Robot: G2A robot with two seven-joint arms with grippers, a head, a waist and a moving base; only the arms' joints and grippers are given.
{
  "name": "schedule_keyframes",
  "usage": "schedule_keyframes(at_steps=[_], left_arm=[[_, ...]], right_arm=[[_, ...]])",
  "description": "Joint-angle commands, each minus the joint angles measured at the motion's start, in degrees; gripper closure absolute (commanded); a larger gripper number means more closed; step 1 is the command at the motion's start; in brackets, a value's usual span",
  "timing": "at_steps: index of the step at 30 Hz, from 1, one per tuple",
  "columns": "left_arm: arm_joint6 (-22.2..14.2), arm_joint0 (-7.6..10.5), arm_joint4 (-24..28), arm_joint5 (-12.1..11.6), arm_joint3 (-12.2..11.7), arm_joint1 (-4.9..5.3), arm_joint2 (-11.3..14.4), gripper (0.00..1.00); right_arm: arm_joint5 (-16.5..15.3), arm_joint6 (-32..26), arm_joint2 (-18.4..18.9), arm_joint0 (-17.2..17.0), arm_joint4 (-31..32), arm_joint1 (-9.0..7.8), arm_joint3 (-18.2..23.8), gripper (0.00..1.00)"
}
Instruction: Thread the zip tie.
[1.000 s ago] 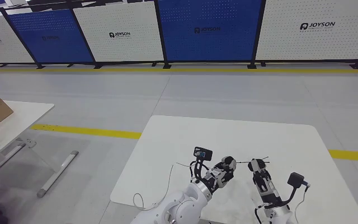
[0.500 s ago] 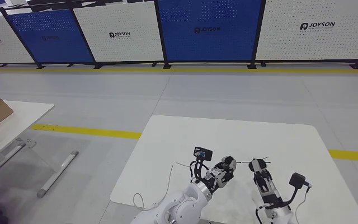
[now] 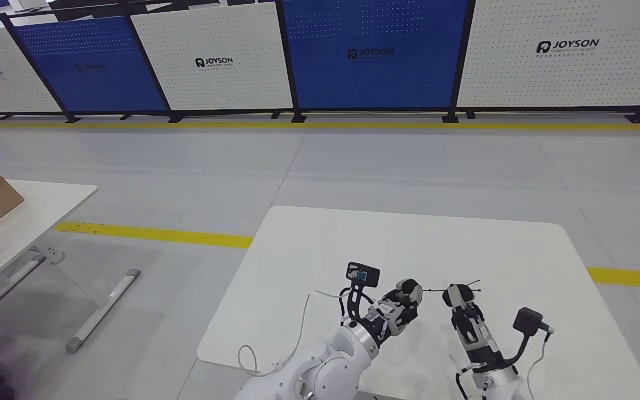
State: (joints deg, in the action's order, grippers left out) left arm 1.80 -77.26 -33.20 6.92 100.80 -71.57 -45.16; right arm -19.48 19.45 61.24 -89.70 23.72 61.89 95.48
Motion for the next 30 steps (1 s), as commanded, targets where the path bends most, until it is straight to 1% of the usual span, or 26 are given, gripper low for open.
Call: schedule_keyframes(at_steps=[1, 10, 20, 30], left_arm=[[0.0, 0.0, 0.0, 0.0, 0.0, 0.0, 0.0, 1.0], [0.0, 0.0, 0.0, 0.0, 0.0, 0.0, 0.0, 1.0], [0.0, 0.0, 0.0, 0.0, 0.0, 0.0, 0.0, 1.0], [0.0, 0.0, 0.0, 0.0, 0.0, 0.0, 0.0, 1.0]], right_arm=[[0.0, 0.28, -0.15, 0.07, -0.28, -0.05, 0.0, 1.0], [0.0, 1.88, -0.28, -0.53, 0.01, -0.68, 0.9, 1.0], [0.0, 1.79, -1.27, 0.51, 0.06, -0.99, -0.21, 1.0], [0.0, 2.71, -1.54, 0.68, -0.18, -1.34, -0.16, 1.0]])
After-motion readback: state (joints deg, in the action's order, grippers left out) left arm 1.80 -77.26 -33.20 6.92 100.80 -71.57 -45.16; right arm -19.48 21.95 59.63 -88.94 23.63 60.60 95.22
